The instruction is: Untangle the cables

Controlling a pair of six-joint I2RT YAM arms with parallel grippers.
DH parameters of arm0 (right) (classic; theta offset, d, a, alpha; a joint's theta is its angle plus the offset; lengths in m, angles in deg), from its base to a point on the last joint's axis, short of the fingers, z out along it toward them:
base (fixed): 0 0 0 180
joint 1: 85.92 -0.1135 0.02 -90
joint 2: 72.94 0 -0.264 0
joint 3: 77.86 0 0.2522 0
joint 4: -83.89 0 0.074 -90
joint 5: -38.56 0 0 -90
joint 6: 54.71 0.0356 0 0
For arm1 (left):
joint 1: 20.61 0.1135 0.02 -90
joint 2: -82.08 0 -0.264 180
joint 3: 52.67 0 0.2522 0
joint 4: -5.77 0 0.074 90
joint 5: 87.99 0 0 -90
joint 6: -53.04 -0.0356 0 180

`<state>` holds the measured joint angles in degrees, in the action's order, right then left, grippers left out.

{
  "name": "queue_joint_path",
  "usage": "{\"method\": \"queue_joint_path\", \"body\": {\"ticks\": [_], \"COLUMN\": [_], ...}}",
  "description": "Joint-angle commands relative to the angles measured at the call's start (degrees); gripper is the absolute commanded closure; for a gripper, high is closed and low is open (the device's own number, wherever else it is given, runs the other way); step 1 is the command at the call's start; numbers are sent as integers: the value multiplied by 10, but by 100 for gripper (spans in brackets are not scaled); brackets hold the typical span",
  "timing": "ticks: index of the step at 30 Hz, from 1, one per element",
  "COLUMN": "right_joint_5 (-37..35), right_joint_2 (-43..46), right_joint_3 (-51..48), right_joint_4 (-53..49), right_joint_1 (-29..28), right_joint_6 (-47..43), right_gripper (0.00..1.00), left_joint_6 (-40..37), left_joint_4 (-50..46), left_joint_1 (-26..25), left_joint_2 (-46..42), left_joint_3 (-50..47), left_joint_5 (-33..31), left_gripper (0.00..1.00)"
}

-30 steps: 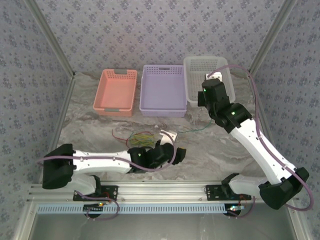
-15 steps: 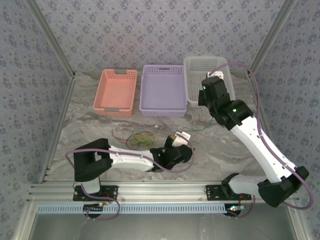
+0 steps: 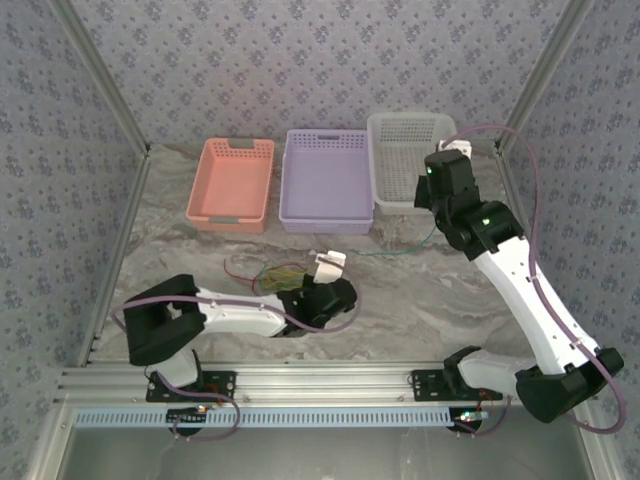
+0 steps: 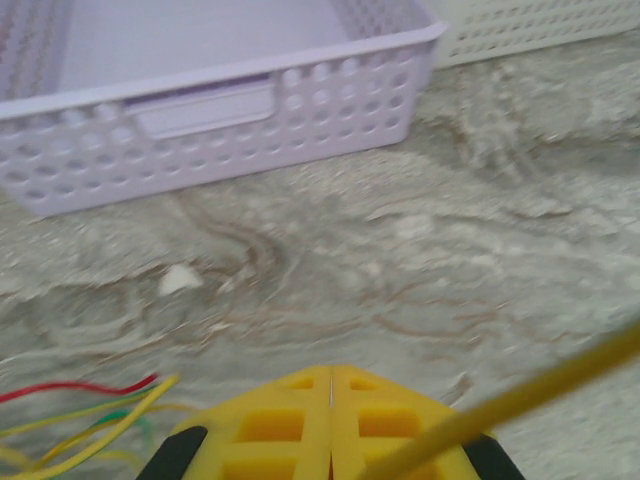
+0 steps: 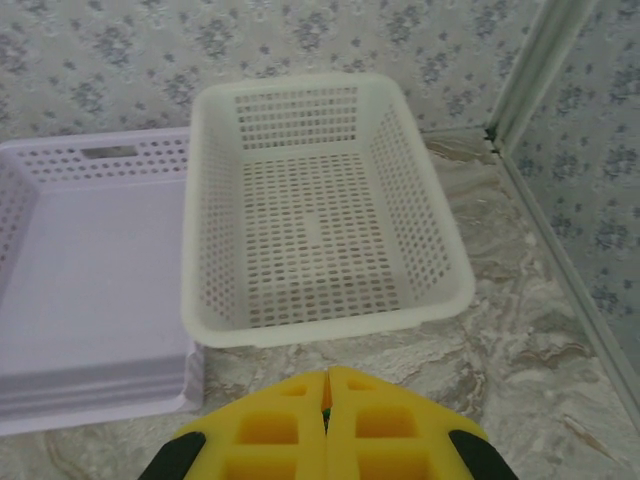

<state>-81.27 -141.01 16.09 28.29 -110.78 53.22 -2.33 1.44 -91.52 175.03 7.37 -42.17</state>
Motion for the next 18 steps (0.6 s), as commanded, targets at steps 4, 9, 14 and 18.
{"method": "queue_joint_path", "body": {"ticks": [4, 9, 14, 18], "right_joint_5": [0, 16, 59, 87], "right_joint_2": [12, 19, 35, 51], "right_joint_3": [23, 36, 5, -26], "right_joint_4": [4, 4, 21, 46], "right_joint_1": [49, 60, 58, 53], "right_joint_6": [-27, -27, 9, 21], "right_gripper": [100, 100, 100, 100], "left_joint_6": [55, 91, 98, 97], "left_joint_4": [-2, -17, -48, -91], "left_joint_1": [33, 68, 68, 61], "left_joint_2": [-65, -84, -130, -195], "left_joint_3": [-55, -62, -32, -3], "left_joint_5": [34, 99, 137, 145], "left_gripper": [100, 100, 37, 27]}}
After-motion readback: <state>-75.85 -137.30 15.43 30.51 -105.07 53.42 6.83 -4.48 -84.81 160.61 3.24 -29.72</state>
